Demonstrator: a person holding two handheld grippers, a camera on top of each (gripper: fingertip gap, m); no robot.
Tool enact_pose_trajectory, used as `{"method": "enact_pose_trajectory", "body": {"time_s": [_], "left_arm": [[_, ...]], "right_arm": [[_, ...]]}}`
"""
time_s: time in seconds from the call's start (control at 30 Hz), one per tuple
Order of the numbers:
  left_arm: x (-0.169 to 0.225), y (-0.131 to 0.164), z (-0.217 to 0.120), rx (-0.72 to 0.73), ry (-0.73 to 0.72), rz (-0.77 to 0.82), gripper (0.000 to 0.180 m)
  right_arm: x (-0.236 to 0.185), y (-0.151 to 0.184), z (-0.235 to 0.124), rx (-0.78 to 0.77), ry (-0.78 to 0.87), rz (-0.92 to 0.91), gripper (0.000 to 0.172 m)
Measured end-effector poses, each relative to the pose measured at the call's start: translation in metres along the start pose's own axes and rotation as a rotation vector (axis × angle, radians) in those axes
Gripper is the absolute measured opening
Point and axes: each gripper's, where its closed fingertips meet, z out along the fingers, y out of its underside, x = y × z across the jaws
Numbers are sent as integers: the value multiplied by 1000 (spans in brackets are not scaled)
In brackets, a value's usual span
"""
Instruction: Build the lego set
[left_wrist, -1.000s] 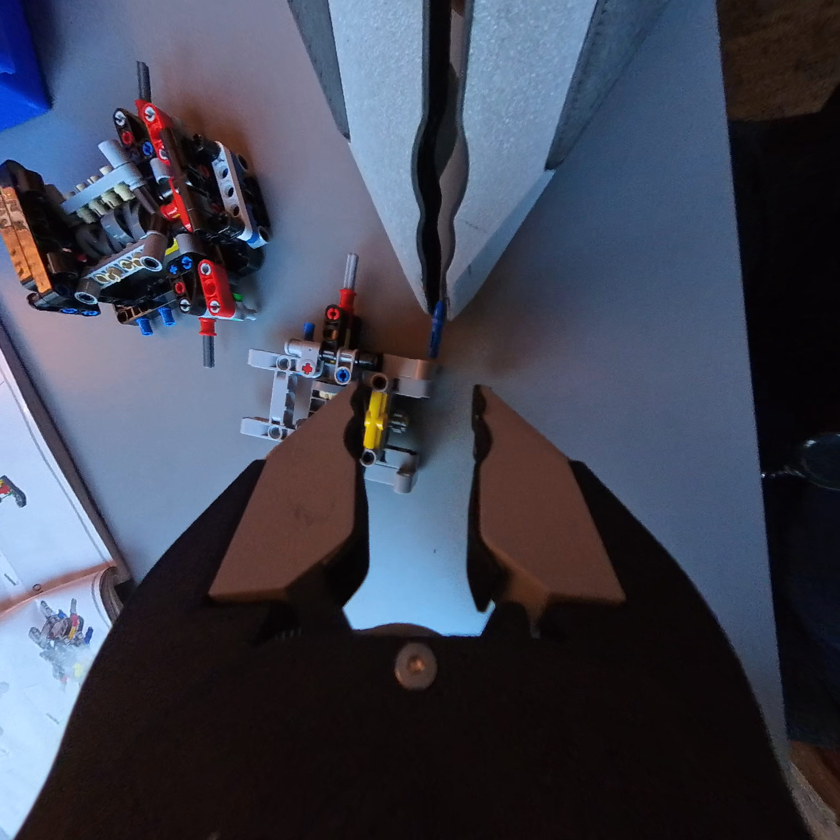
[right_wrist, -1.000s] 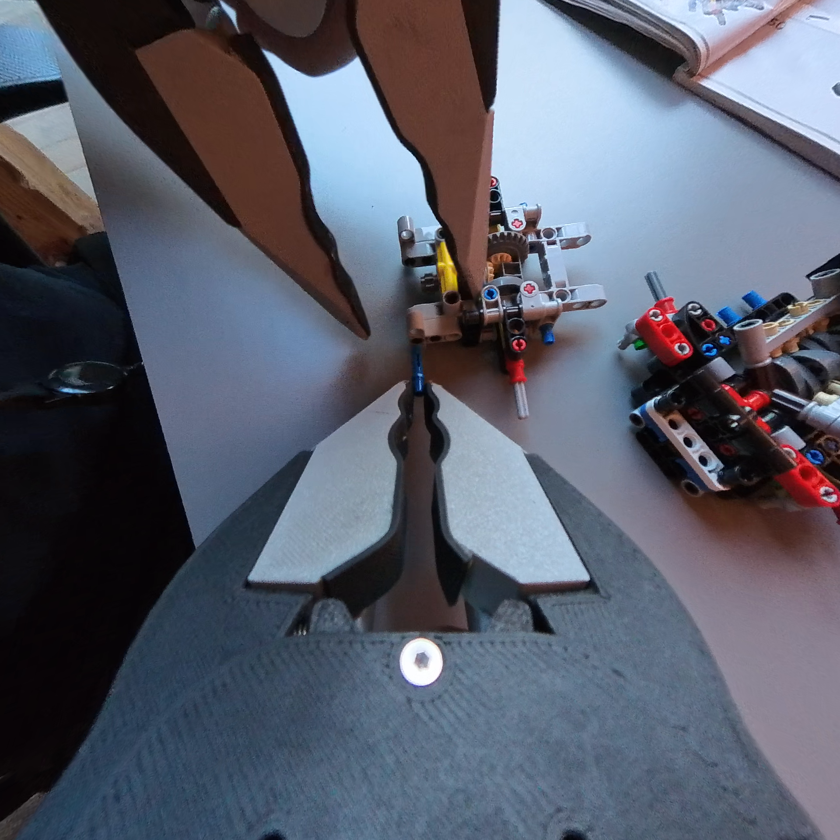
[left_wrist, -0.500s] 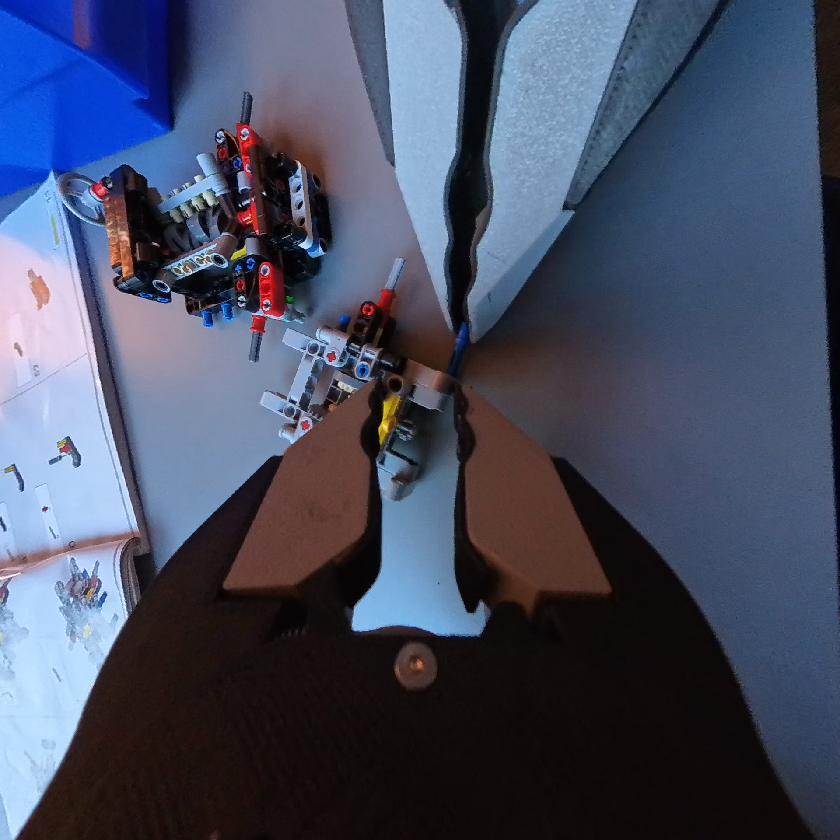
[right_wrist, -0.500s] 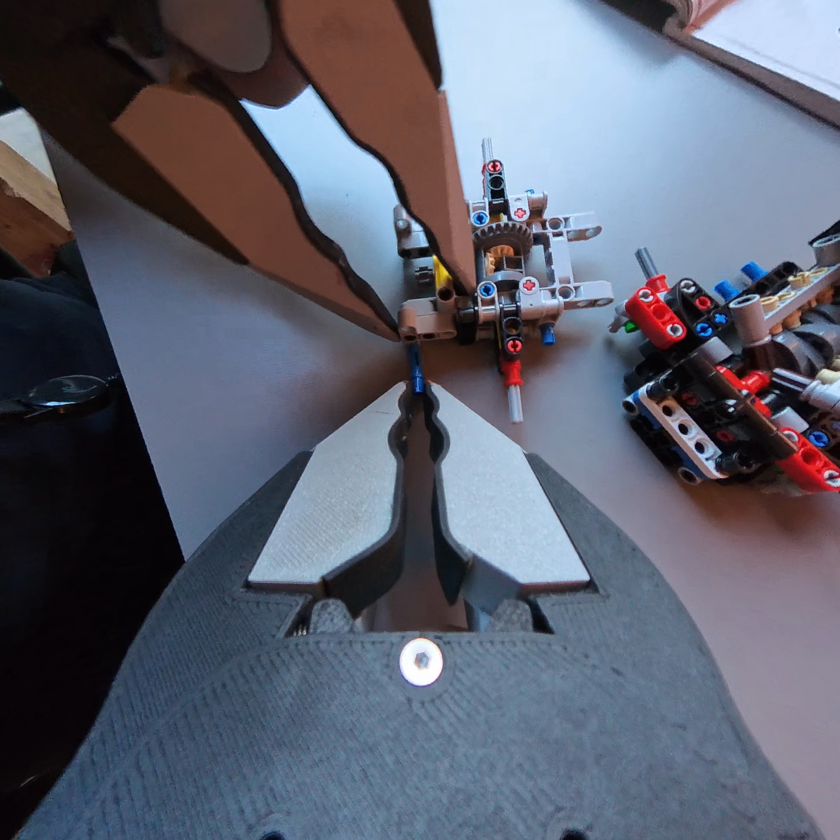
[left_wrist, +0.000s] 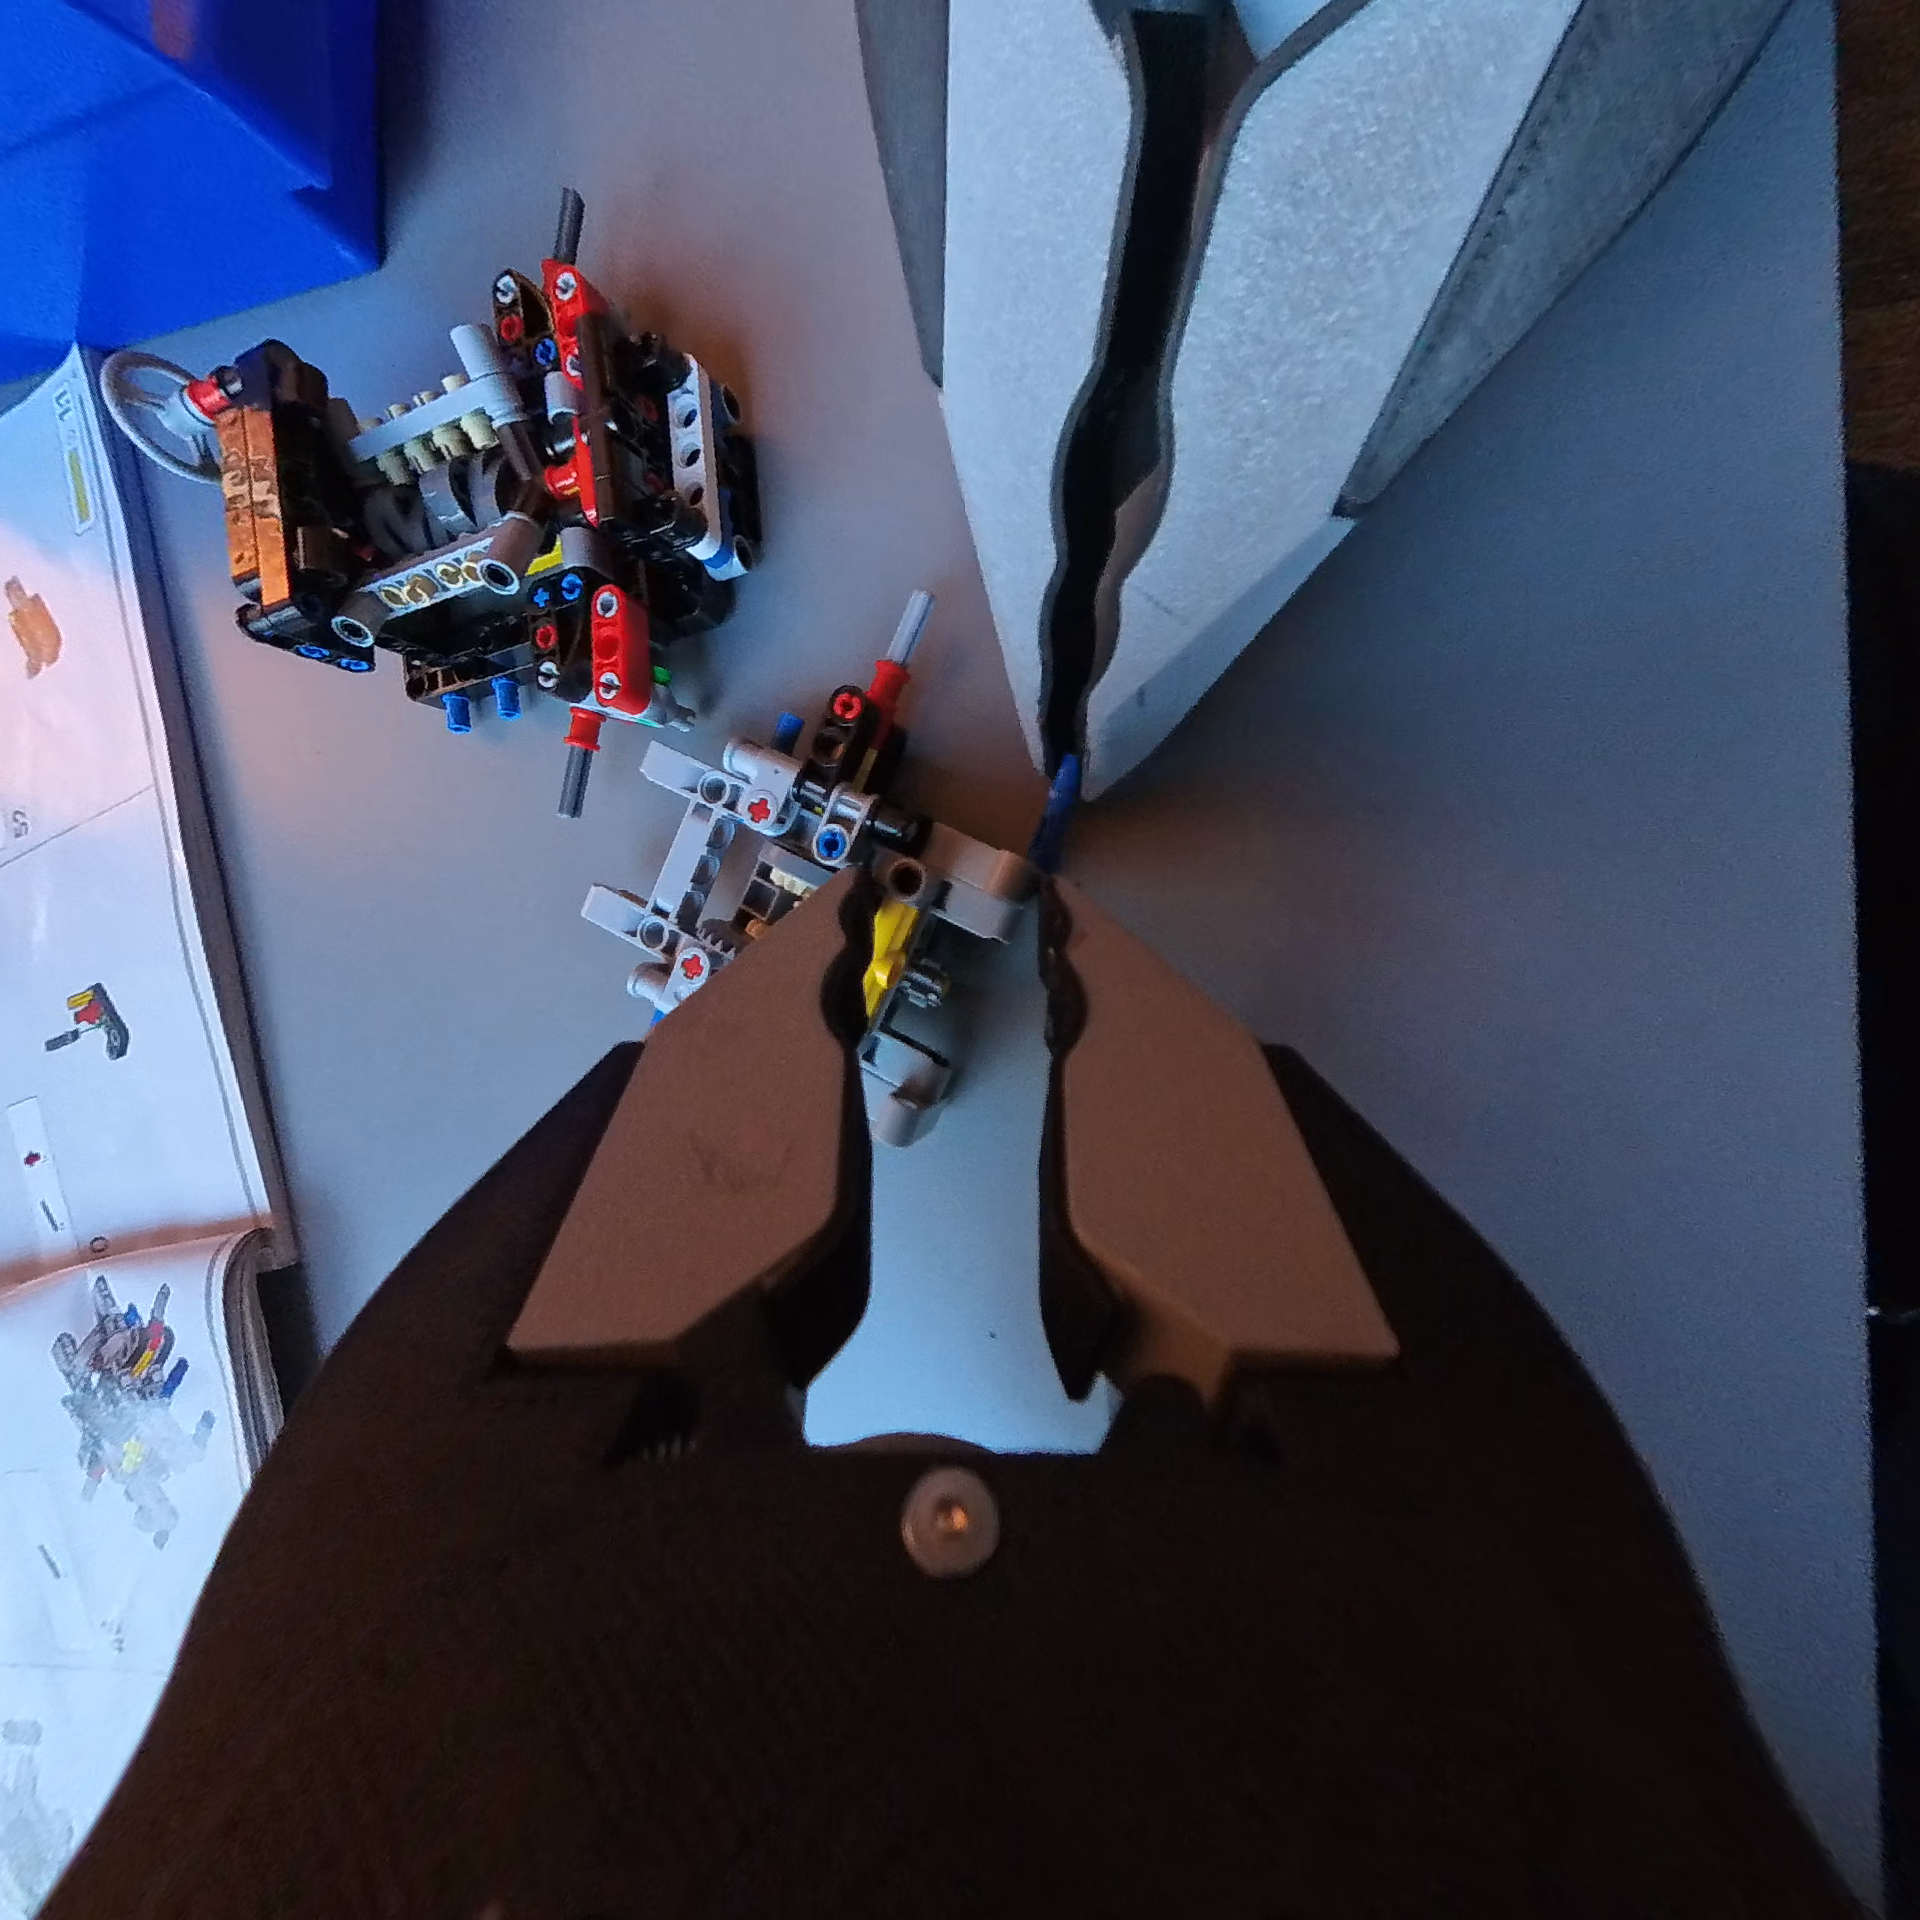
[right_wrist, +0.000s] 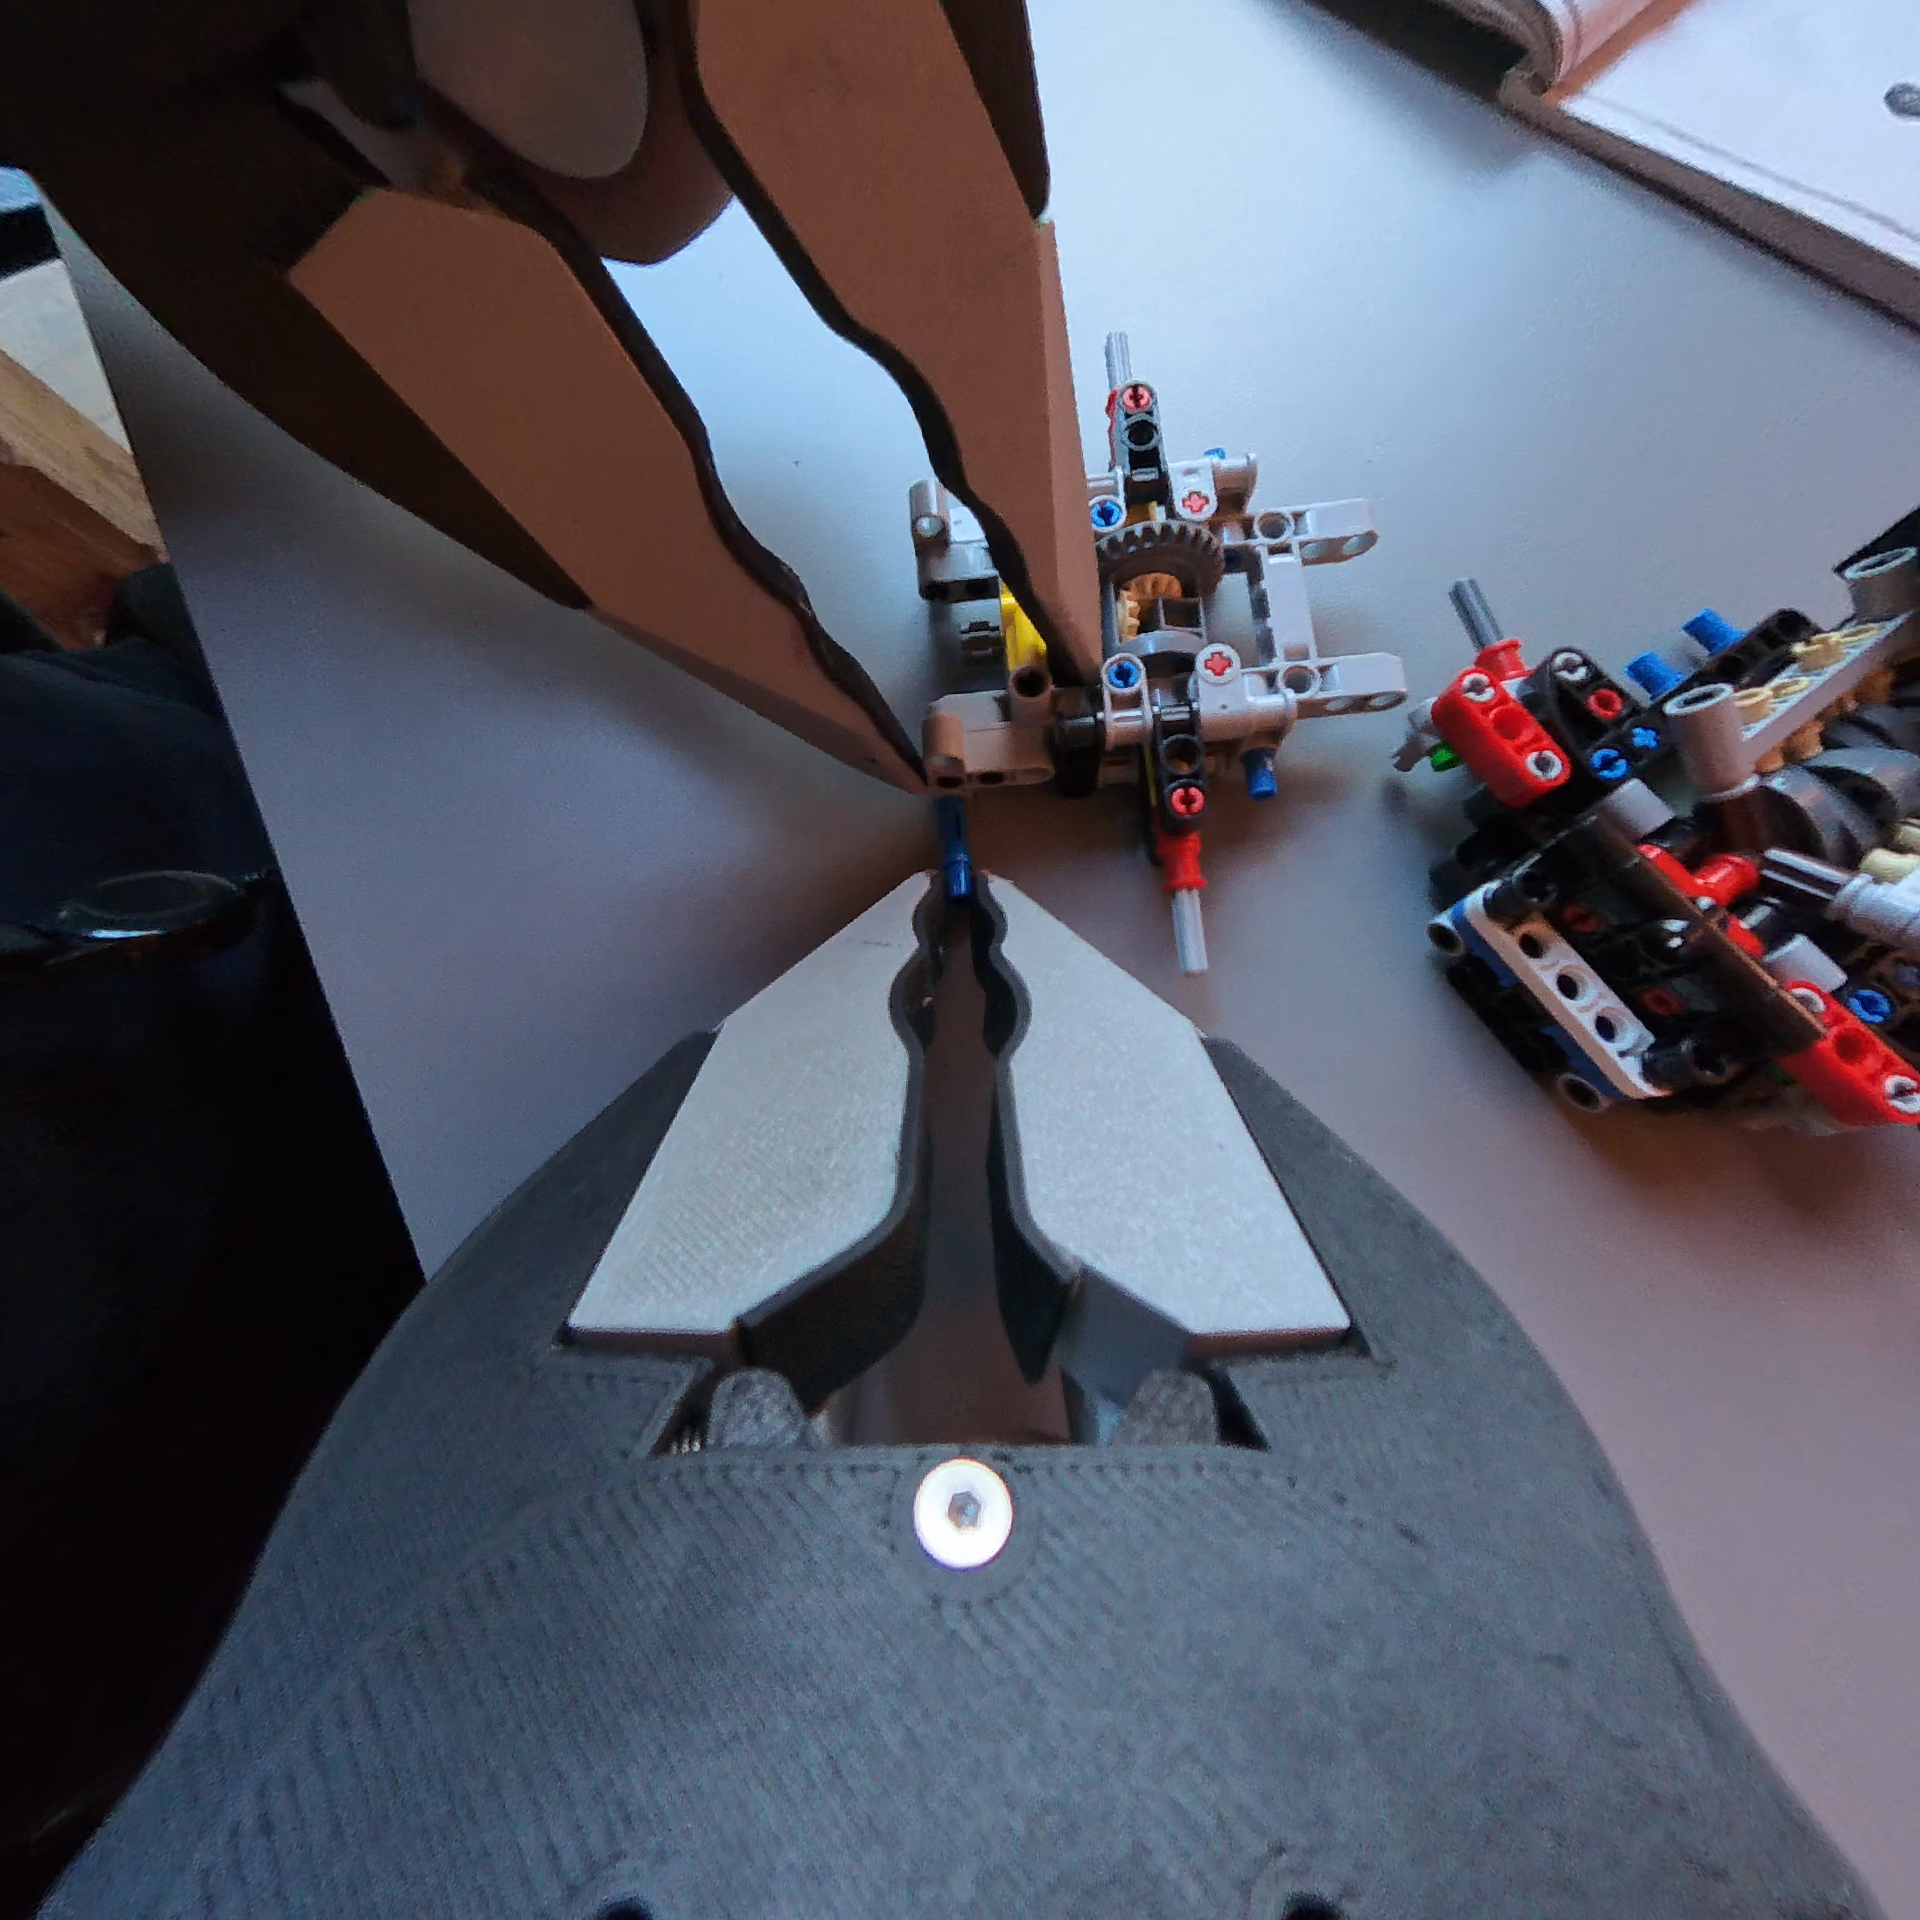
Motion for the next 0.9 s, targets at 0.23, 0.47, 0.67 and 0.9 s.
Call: {"method": "enact_pose_trajectory", "body": {"time_s": [0.23,0.47,0.67,0.9], "left_arm": [[0,1,-1,6,-6,5,29],[0,1,-1,8,-21,4,28],[0,1,-1,2,-27,-4,28],[0,2,-1,6,-37,-14,28]], "right_arm": [[-2,0,3,-8,28,25,0],[-4,-1,3,-6,60,45,0],[-2,-2,5,-8,98,58,0],[-7,-4,5,-1,61,99,0]]}}
